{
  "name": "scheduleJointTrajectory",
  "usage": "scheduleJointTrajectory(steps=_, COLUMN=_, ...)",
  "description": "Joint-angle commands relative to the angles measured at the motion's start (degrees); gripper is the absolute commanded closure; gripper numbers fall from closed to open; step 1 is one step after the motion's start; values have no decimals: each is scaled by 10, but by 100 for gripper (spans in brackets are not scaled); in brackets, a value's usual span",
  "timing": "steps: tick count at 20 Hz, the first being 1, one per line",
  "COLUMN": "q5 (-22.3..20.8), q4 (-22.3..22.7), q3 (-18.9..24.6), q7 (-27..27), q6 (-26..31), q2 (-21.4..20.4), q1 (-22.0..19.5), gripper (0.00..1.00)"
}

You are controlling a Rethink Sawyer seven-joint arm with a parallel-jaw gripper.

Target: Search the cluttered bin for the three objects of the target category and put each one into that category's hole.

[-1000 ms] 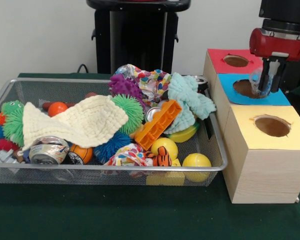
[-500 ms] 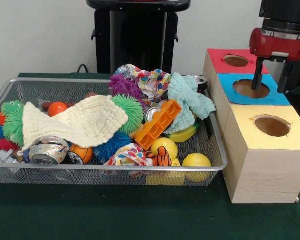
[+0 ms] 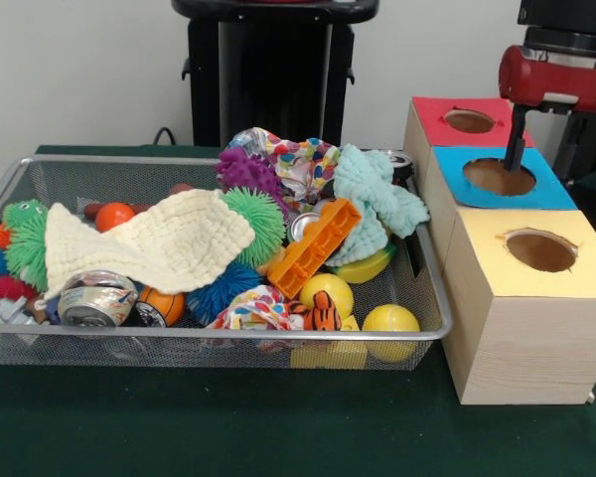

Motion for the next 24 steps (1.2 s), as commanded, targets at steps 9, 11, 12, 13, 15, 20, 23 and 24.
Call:
scheduleJointTrajectory(steps=9, q5=-25, q4=78, q3=75, q7=-99, q6=170, q2=-157, q1=-161, gripper=0)
scheduleJointTrajectory(steps=11, q5=-36, q4=81, q3=93, q7=-122, q6=162, q2=-156, q1=-194, gripper=0)
scheduleJointTrajectory(steps=12, q5=-42, q4=83, q3=103, q7=-133, q6=157, q2=-155, q1=-210, gripper=0)
scheduleJointTrajectory(steps=13, q5=-48, q4=86, q3=113, q7=-142, q6=150, q2=-154, q1=-227, gripper=0)
scheduleJointTrajectory(steps=15, q5=-62, q4=90, q3=134, q7=-160, q6=140, q2=-151, q1=-259, gripper=0)
scheduleJointTrajectory(steps=20, q5=-99, q4=106, q3=184, q7=-179, q6=118, q2=-149, q1=-323, gripper=0)
scheduleJointTrajectory(steps=23, q5=-123, q4=116, q3=212, q7=-179, q6=104, q2=-146, q1=-355, gripper=0)
scheduleJointTrajectory(steps=24, q5=-131, q4=118, q3=222, q7=-180, q6=99, q2=-143, q1=-367, gripper=0)
